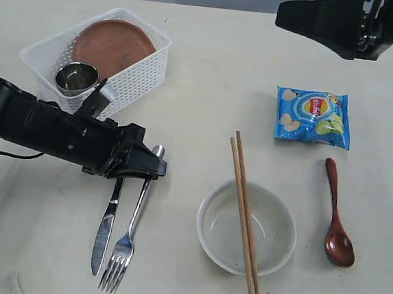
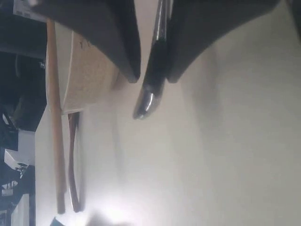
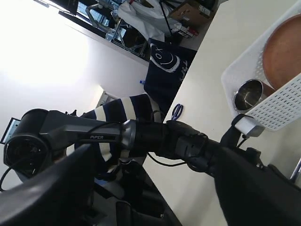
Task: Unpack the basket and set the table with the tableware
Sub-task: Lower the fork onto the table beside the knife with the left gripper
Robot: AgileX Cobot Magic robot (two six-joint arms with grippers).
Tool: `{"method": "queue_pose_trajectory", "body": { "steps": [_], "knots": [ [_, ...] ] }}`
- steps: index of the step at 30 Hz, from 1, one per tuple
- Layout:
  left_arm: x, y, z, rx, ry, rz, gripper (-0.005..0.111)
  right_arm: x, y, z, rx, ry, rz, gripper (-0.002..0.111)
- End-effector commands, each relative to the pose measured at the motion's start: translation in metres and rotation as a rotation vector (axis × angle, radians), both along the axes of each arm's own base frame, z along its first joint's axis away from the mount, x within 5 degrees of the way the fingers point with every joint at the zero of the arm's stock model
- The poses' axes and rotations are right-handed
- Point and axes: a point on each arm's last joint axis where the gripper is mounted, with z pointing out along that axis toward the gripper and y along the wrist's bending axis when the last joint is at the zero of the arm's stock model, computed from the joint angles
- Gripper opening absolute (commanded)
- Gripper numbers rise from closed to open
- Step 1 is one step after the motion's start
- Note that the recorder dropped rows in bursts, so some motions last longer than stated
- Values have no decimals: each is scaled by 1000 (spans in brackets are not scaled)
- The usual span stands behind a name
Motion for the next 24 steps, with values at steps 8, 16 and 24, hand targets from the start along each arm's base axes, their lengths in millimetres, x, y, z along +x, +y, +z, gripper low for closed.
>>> {"method": "queue_pose_trajectory", "body": {
  "steps": [8,16,24],
  "knots": [
    [2,3,-4,49,16,31,21,-2,0,4,5,-19,15,68],
    [2,3,-5,56,17,34,49,-2,0,4,3,-25,16,68],
    [4,3,-4,53,10,34,54,-2,0,4,0,-38,19,68]
  ]
}}
